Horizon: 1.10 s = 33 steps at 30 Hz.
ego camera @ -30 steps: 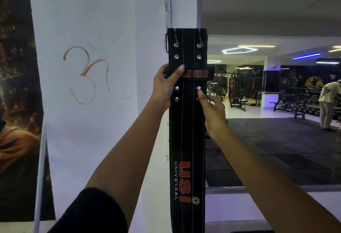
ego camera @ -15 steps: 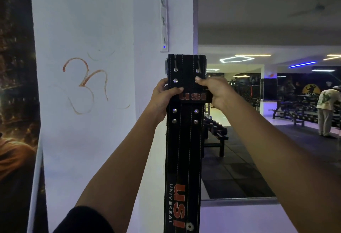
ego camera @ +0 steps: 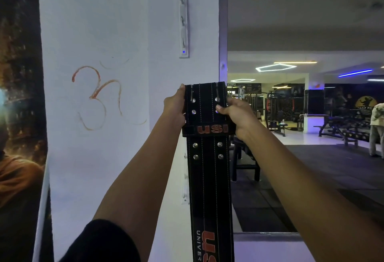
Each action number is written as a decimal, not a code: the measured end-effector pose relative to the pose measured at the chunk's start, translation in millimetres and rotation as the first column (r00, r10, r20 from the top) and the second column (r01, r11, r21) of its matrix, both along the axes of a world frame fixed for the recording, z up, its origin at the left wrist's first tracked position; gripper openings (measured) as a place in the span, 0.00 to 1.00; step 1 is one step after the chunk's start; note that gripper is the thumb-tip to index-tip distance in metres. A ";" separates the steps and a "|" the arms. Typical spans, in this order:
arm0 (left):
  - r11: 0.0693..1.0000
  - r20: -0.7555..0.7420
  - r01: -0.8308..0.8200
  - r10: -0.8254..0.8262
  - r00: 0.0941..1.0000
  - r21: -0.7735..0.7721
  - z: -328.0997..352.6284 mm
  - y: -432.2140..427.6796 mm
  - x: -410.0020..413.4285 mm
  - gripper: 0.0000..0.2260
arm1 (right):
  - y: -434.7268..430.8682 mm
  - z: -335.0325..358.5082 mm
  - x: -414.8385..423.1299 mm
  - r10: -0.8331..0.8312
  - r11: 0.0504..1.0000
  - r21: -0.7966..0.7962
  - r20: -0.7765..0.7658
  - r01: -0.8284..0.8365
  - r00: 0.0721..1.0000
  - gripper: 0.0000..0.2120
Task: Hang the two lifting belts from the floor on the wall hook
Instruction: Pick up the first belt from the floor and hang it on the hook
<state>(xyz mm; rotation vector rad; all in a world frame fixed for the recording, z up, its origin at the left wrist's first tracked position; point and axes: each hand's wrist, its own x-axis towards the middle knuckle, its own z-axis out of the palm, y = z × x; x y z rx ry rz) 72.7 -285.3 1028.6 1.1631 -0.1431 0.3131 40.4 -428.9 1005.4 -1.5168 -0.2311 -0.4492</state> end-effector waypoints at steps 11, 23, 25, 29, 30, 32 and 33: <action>0.993 0.007 -0.065 0.066 0.998 -0.103 11.3 -17.3 48.5 0.13 | -2.6 51.3 63.7 -0.010 1.000 -0.026 -0.087 0.008 0.996 0.33; 0.980 0.209 -0.071 0.110 0.972 -0.186 66.5 18.5 124.4 0.14 | 49.3 101.6 128.8 -0.111 0.943 0.320 0.048 0.090 0.993 0.13; 0.981 0.271 -0.087 0.132 0.953 -0.171 85.1 23.8 135.1 0.15 | 56.2 117.9 133.7 -0.121 0.929 0.362 0.088 0.081 0.989 0.15; 0.982 0.339 -0.130 0.169 0.925 -0.135 123.0 35.2 149.1 0.15 | 68.0 152.0 146.7 -0.135 0.926 0.371 0.142 0.074 0.981 0.15; 0.981 0.347 -0.134 0.175 0.921 -0.138 130.1 38.5 153.2 0.15 | 70.6 158.0 150.3 -0.139 0.926 0.369 0.149 0.075 0.979 0.16; 0.981 0.372 -0.114 0.167 0.913 -0.160 140.4 44.1 162.8 0.16 | 74.7 167.4 158.2 -0.148 0.931 0.356 0.167 0.081 0.975 0.17; 0.981 0.382 -0.095 0.154 0.911 -0.169 143.7 45.9 167.9 0.16 | 76.6 171.4 161.9 -0.152 0.934 0.347 0.176 0.084 0.973 0.17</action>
